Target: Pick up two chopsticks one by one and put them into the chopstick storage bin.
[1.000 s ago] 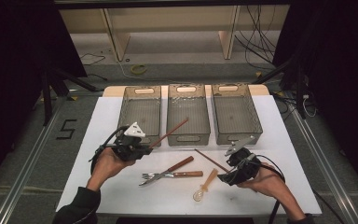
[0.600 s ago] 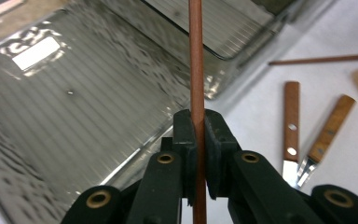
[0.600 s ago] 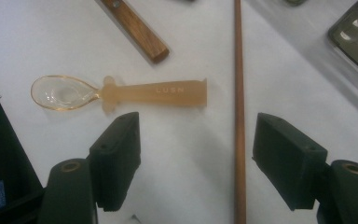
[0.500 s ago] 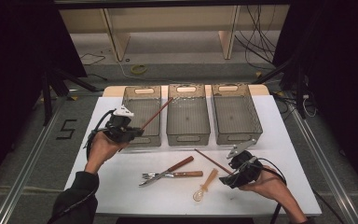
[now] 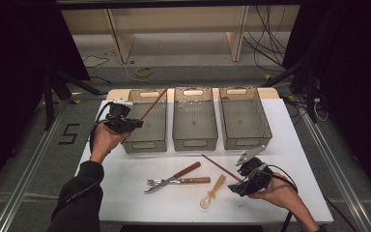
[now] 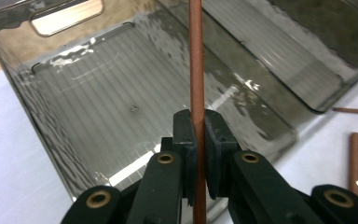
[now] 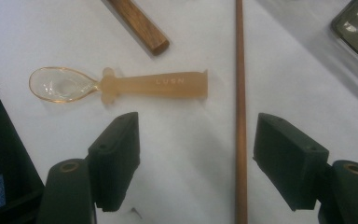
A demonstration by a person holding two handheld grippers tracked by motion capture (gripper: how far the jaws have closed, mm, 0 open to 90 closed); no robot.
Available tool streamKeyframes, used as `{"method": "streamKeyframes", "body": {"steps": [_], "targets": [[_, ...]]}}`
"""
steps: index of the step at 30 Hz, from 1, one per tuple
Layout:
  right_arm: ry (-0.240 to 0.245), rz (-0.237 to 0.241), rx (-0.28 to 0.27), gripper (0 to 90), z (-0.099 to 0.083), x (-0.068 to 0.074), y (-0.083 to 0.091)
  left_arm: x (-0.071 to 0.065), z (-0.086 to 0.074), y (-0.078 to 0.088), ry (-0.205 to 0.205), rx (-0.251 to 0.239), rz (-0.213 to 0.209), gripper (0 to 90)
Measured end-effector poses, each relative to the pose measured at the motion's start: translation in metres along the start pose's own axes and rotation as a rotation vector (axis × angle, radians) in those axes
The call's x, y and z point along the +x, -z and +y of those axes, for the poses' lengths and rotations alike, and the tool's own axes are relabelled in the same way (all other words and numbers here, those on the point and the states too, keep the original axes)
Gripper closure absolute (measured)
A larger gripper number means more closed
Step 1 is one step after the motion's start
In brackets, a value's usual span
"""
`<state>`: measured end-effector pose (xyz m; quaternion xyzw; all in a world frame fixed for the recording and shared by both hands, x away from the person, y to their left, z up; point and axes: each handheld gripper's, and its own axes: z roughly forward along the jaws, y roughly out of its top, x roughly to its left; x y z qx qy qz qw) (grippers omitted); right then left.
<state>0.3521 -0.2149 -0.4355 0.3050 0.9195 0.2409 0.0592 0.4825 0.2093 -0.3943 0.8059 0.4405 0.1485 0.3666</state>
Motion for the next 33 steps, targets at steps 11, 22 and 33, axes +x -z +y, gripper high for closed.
{"method": "streamKeyframes", "body": {"steps": [11, 22, 33], "targets": [[-0.003, 0.004, 0.004, 31.9, -0.001, -0.001, -0.001, 0.018, 0.006, -0.015, 0.041, 0.001, 0.025, 84.3], [-0.001, 0.006, 0.002, 31.1, -0.001, -0.001, -0.001, 0.029, 0.006, -0.029, 0.089, 0.008, 0.041, 84.2], [0.009, 0.006, 0.005, 30.9, -0.001, -0.001, -0.001, 0.033, 0.001, -0.040, 0.114, 0.029, 0.047, 83.9]]}}
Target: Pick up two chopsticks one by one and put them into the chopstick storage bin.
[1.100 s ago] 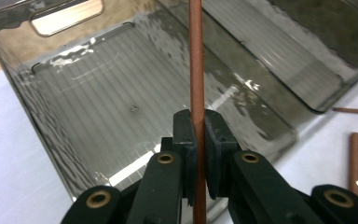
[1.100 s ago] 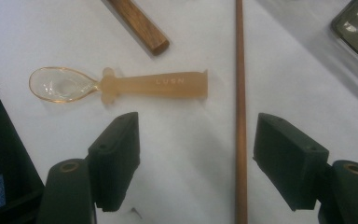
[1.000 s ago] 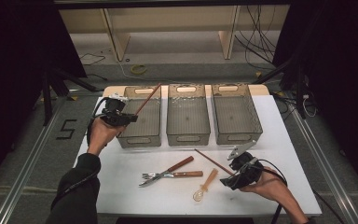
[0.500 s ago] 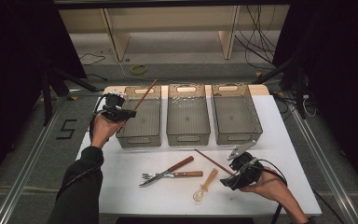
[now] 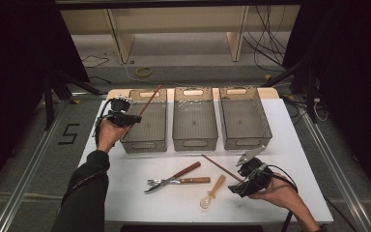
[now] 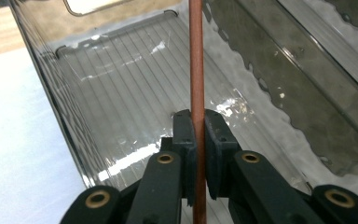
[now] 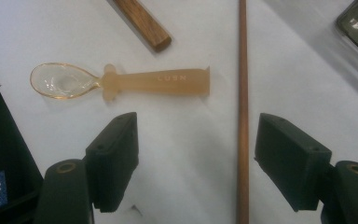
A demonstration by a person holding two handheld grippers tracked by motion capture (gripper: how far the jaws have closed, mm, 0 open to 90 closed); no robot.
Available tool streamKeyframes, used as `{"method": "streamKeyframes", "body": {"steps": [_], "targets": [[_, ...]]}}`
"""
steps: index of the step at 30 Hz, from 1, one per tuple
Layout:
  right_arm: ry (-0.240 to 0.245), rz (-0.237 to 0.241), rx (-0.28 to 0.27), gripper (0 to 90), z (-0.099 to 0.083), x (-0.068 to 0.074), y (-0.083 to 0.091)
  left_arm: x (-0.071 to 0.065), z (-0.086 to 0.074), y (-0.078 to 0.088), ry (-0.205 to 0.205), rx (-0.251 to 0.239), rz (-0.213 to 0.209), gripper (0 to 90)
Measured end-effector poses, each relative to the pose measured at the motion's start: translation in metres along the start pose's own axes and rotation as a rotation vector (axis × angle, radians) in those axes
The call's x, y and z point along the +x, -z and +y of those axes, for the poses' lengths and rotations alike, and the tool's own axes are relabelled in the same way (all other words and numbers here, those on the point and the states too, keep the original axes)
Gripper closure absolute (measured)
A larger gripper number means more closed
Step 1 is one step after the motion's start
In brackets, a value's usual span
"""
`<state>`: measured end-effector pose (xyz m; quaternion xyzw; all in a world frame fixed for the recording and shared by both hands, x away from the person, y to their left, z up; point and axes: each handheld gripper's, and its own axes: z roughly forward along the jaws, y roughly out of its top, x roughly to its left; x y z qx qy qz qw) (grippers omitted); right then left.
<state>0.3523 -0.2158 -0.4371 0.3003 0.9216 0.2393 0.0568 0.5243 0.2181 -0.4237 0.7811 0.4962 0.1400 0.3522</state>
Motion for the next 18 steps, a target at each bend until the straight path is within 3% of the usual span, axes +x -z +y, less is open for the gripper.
{"method": "streamKeyframes", "body": {"steps": [6, 12, 18], "targets": [[0.001, 0.000, 0.001, 30.9, 0.000, 0.000, 0.001, 0.000, -0.003, -0.006, 0.007, 0.012, 0.006, 83.0], [0.001, 0.000, -0.003, 30.9, 0.000, -0.001, 0.001, -0.004, 0.000, -0.001, 0.015, 0.017, -0.031, 60.7], [-0.016, -0.006, -0.002, 31.0, 0.000, -0.002, 0.004, -0.014, -0.001, 0.014, 0.011, -0.025, -0.080, 40.9]]}}
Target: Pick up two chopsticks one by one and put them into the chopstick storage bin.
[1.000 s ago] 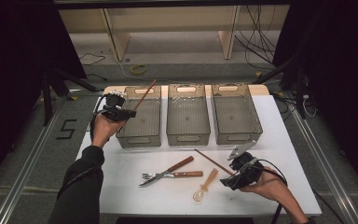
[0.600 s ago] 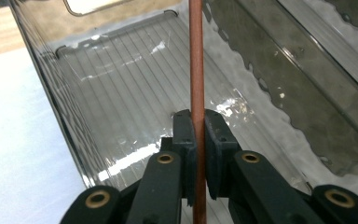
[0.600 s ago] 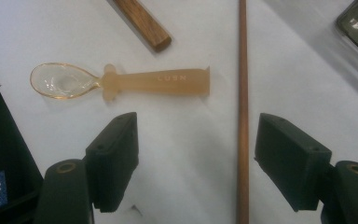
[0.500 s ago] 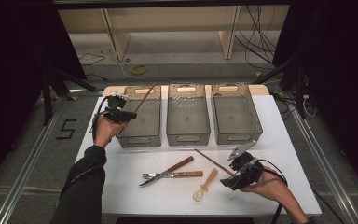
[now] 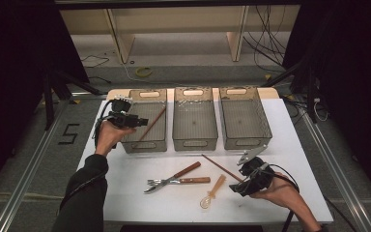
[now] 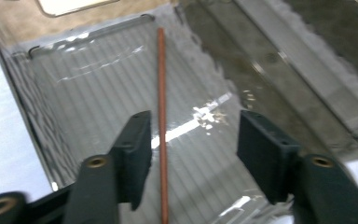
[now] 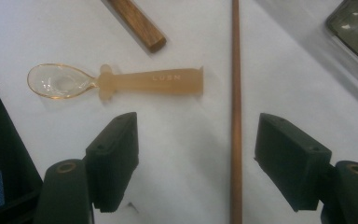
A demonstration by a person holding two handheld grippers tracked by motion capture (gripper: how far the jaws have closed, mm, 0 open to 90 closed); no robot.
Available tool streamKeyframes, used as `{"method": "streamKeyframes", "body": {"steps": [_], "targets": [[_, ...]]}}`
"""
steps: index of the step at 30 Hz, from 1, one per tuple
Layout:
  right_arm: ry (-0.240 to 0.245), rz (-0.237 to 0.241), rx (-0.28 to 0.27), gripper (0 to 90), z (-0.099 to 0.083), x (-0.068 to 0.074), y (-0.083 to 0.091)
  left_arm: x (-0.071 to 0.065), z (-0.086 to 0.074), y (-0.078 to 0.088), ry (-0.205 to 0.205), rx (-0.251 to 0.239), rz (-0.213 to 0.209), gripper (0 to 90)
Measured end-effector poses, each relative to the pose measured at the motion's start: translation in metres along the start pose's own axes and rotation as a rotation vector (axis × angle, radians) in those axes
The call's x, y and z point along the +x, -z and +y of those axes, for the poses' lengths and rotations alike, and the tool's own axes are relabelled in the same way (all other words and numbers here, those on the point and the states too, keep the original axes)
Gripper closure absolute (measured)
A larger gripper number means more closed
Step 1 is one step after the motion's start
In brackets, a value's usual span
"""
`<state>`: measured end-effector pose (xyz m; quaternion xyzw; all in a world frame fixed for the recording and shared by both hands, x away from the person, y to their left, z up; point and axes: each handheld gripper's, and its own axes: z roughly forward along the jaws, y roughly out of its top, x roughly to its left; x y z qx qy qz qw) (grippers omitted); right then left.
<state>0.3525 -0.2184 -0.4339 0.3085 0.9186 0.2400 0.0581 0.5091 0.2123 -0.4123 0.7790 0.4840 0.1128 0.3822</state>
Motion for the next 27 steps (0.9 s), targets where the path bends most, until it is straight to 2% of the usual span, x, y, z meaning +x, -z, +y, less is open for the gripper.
{"method": "streamKeyframes", "body": {"steps": [1, 10, 15, 18, 21, 23, 27], "targets": [[0.013, -0.003, -0.003, 31.1, 0.000, -0.001, 0.000, -0.003, -0.002, 0.004, -0.009, -0.009, -0.013, 39.0], [-0.002, -0.013, 0.027, 33.3, -0.001, -0.008, 0.003, -0.032, -0.021, 0.032, -0.075, -0.088, -0.082, 24.9], [-0.001, -0.016, 0.056, 35.8, -0.001, -0.010, 0.001, -0.044, -0.033, 0.043, -0.091, -0.119, -0.108, 21.0], [-0.006, -0.021, 0.081, 37.9, 0.000, -0.013, -0.001, -0.048, -0.040, 0.047, -0.084, -0.143, -0.130, 20.4], [-0.012, -0.022, 0.103, 40.1, 0.000, -0.015, -0.002, -0.053, -0.046, 0.049, -0.088, -0.152, -0.133, 20.0], [-0.015, -0.026, 0.119, 41.3, 0.000, -0.017, -0.003, -0.057, -0.050, 0.049, -0.096, -0.150, -0.150, 19.6], [-0.016, -0.024, 0.143, 44.1, 0.000, -0.020, -0.006, -0.066, -0.058, 0.049, -0.118, -0.148, -0.156, 18.9]]}}
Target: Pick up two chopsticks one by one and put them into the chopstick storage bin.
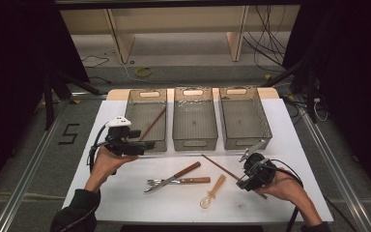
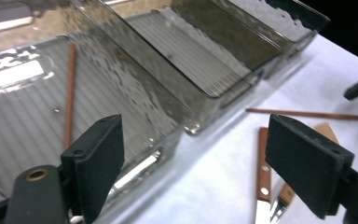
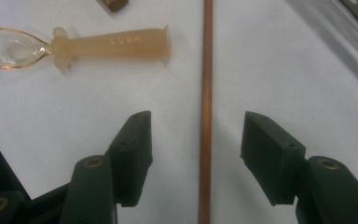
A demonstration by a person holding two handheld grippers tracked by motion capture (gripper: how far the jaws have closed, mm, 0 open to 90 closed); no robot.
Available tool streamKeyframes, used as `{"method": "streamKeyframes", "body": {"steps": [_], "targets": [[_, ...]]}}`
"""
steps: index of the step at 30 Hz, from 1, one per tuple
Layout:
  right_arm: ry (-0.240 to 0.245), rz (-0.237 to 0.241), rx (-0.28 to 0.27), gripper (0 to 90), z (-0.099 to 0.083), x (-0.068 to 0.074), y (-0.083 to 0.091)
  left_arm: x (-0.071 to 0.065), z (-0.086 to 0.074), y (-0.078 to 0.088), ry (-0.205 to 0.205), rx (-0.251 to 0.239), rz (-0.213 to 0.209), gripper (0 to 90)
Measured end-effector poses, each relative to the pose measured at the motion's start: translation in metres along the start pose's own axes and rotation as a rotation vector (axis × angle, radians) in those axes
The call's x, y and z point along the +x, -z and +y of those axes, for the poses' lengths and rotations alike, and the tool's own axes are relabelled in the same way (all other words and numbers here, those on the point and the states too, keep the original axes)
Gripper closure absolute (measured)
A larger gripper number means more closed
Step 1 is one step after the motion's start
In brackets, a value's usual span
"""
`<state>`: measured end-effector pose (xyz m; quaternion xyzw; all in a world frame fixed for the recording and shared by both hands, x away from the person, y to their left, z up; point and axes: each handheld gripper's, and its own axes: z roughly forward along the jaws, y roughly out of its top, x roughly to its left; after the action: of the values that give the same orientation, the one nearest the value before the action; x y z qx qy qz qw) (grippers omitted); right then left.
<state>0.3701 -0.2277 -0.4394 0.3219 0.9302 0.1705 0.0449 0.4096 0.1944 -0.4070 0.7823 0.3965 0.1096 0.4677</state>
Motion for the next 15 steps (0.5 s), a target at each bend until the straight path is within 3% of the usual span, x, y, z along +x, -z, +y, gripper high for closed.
{"method": "streamKeyframes", "body": {"steps": [3, 6, 9, 15], "targets": [[0.001, -0.003, 0.020, 45.2, 0.001, -0.002, -0.002, -0.005, -0.004, 0.000, -0.021, -0.005, -0.006, 18.6], [0.002, 0.001, 0.031, 48.0, 0.001, -0.003, -0.004, -0.010, -0.008, 0.001, -0.022, -0.033, -0.003, 18.0], [0.001, -0.001, 0.041, 50.8, 0.002, -0.005, -0.004, -0.013, -0.013, 0.002, -0.013, -0.051, -0.029, 18.0], [0.013, -0.003, 0.062, 56.6, 0.006, -0.006, -0.005, -0.021, -0.024, -0.001, -0.017, -0.043, -0.036, 18.1]]}}
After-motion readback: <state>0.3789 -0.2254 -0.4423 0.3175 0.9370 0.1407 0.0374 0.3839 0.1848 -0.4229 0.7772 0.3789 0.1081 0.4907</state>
